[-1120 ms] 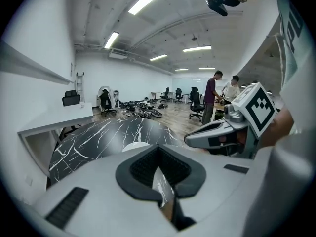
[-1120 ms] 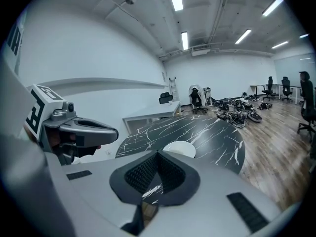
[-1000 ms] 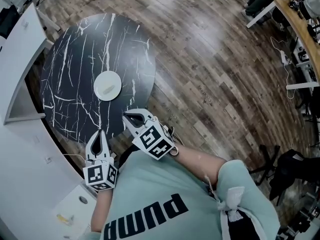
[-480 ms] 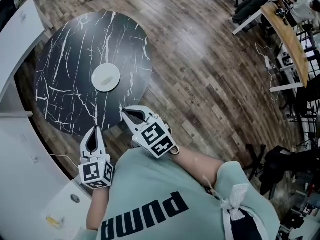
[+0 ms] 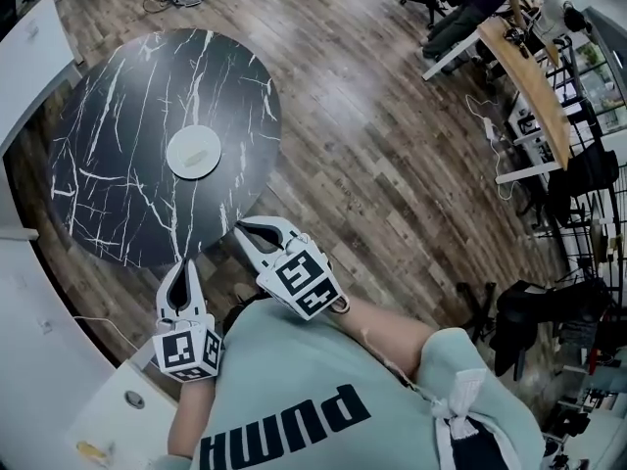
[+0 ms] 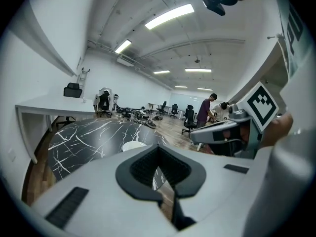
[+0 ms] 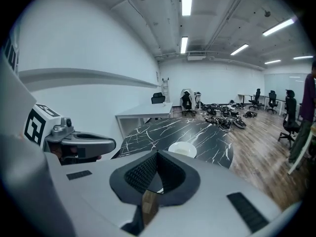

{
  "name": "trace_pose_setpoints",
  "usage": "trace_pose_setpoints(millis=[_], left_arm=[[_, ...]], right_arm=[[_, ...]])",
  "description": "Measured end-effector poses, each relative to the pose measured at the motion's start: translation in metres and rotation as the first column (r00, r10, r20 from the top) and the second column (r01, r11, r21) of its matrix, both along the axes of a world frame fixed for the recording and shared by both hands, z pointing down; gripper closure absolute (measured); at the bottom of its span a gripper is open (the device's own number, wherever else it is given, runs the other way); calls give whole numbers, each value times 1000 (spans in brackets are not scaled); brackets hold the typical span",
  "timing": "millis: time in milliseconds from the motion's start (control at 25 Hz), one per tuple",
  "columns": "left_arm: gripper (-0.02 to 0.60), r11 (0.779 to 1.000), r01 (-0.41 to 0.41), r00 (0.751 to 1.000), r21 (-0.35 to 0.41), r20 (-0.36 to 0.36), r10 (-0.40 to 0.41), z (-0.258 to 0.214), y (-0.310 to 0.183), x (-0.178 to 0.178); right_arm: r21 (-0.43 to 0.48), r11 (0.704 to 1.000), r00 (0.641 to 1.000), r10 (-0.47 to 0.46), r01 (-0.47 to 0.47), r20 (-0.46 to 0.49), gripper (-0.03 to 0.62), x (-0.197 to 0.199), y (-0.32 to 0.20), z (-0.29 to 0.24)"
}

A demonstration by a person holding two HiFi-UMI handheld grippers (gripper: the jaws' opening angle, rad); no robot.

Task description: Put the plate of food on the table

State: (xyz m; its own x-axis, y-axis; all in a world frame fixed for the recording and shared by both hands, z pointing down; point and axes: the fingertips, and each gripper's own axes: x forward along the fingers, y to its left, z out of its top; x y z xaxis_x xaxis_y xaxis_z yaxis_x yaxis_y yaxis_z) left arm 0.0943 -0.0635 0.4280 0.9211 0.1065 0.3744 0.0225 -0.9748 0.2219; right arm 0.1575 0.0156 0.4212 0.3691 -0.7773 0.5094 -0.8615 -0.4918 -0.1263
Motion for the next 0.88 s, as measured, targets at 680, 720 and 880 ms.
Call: trace_pose_setpoints(millis=[680, 720, 880], left_arm=[[575, 997, -73, 997, 22, -37, 74, -14, 40, -11], [575, 997, -71, 997, 28, -36, 72, -15, 43, -9], [575, 997, -55, 998, 50, -29, 56, -20, 57, 1]], right_arm=[[-5, 1000, 999, 9, -9, -45, 585, -18, 31, -11], [-3, 1000, 999, 4, -4, -43, 585, -17, 35, -12], [12, 1000, 999, -15, 16, -40, 585, -9, 51, -14]])
